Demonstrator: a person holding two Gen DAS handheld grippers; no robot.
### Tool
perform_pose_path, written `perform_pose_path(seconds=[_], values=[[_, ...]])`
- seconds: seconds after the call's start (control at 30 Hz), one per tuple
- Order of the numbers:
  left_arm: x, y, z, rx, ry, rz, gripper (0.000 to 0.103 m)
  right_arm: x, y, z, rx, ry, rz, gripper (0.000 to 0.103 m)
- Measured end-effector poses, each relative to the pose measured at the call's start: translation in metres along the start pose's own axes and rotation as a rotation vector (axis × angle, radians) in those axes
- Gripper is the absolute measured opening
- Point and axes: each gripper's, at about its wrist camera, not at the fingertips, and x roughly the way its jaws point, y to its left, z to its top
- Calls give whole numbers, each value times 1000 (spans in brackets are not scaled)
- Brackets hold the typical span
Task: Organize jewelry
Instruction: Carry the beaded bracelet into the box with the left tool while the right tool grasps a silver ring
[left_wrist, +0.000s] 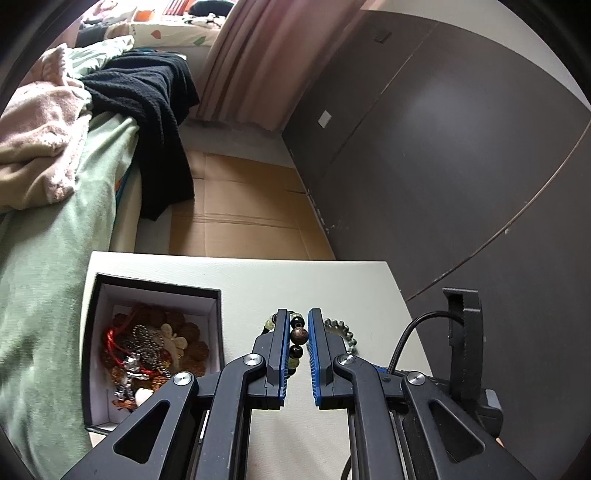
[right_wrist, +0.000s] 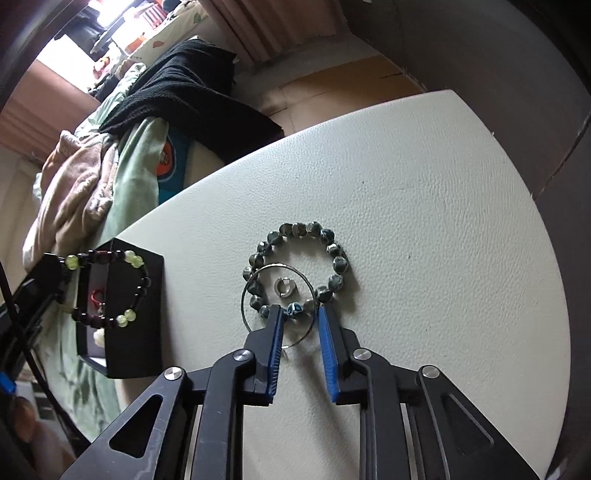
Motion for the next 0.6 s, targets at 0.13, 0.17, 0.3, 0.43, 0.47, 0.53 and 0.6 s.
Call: perform_pose_path(seconds=[0.13, 0.17, 0.3, 0.43, 0.47, 0.53, 0.6], values=[[-4, 3, 0, -8, -6, 5, 10, -1, 3, 2, -44, -2, 0, 3], [-5, 4, 0, -9, -8, 5, 10, -1, 4, 1, -44, 0, -6, 3], [-14, 6, 3, -16, -25, 4, 10, -9, 0, 0, -28, -15, 13, 3], [-29, 9, 5, -27, -55, -2, 10, -21, 0, 1, -13, -44, 63, 3], [-35, 10, 6, -30, -67, -4, 10, -24, 1, 0, -10, -52, 76, 3], [-45, 12, 7, -33, -88, -4, 10, -34, 3, 0, -10, -73, 99, 3], [-55, 15, 9, -37, -108, -2, 10, -43, 6, -1, -14, -98, 125, 3]])
